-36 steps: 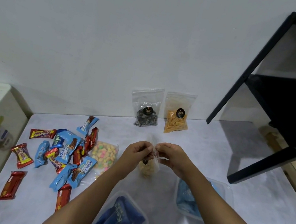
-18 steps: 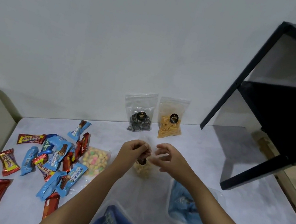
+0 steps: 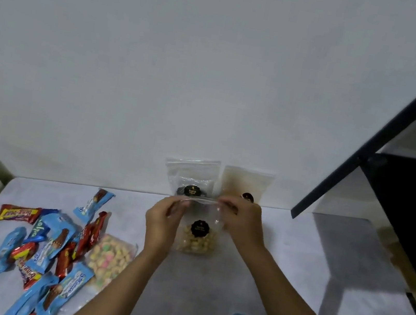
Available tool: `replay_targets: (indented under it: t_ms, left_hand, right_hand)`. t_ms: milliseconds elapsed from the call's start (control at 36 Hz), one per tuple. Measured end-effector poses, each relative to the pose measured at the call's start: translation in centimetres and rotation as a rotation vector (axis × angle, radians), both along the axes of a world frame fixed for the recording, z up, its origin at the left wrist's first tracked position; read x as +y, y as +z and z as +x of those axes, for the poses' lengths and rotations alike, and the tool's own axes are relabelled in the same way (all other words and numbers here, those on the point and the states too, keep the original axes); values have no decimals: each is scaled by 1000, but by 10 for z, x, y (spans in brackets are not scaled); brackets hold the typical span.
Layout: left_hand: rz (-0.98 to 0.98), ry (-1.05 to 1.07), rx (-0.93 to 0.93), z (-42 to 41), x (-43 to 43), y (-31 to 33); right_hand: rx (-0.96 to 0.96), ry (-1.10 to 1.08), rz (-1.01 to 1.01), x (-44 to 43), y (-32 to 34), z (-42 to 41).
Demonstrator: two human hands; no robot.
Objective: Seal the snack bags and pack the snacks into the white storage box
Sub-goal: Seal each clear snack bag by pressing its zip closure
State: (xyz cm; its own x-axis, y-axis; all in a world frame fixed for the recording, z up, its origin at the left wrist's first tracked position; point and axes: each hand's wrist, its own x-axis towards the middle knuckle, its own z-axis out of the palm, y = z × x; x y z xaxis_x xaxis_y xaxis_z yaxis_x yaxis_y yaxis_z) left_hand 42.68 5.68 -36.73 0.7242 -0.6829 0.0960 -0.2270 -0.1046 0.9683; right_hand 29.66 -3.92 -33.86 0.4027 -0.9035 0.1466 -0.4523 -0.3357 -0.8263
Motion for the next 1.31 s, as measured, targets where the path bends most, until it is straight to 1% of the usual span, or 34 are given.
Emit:
replay_targets:
  t_ms: [111, 222, 278, 361, 444, 500, 583, 611, 667, 722, 806, 861, 917, 1000, 1111, 1194, 1306]
  left_hand:
    - [21, 31, 75, 19, -24, 0]
    - [107, -19, -15, 33, -22, -2]
    - [148, -47, -92, 40, -8, 1]
    - [170, -97, -131, 49, 34, 8]
    - [284, -260, -223, 59, 97, 6]
    - [377, -414, -336, 67, 140, 0]
    - [479, -620, -614, 81, 193, -16]
    - [500, -672, -687, 86, 207, -21]
    - [523, -761, -795, 97, 231, -32]
    - [529, -824, -847, 108, 248, -41]
    - [525, -825, -912, 123, 265, -50]
    - [495, -792, -955, 125, 269, -52]
    - [501, -761, -1013, 123, 265, -52]
    - [562, -744, -1072, 116, 255, -54]
    - [550, -680, -1000, 114, 247, -58]
    - [562, -652, -986, 115, 243, -58]
    - [535, -631, -908, 118, 240, -61]
  right_hand:
    - [34, -124, -108, -24, -2, 20]
    - [45, -153, -117, -26, -2, 26]
    - [42, -164, -115, -21, 0, 22]
    - [36, -185, -137, -5, 8, 13]
    - [41, -171, -132, 25, 13, 9]
    - [47, -99, -122, 53, 10, 12]
    - [96, 121, -54, 105, -3, 21]
    - [143, 223, -2, 124, -9, 26]
    - [300, 428, 87, 156, -22, 35]
    - [472, 557, 178, 181, -31, 44]
    - [678, 598, 272, 207, -39, 60]
    - [741, 588, 295, 219, -44, 69]
    - [729, 574, 316, 226, -47, 76]
    - [687, 559, 360, 232, -49, 83]
    - [660, 499, 328, 236, -52, 86]
    - [649, 461, 257, 235, -54, 91]
    - [566, 390, 180, 235, -59, 95]
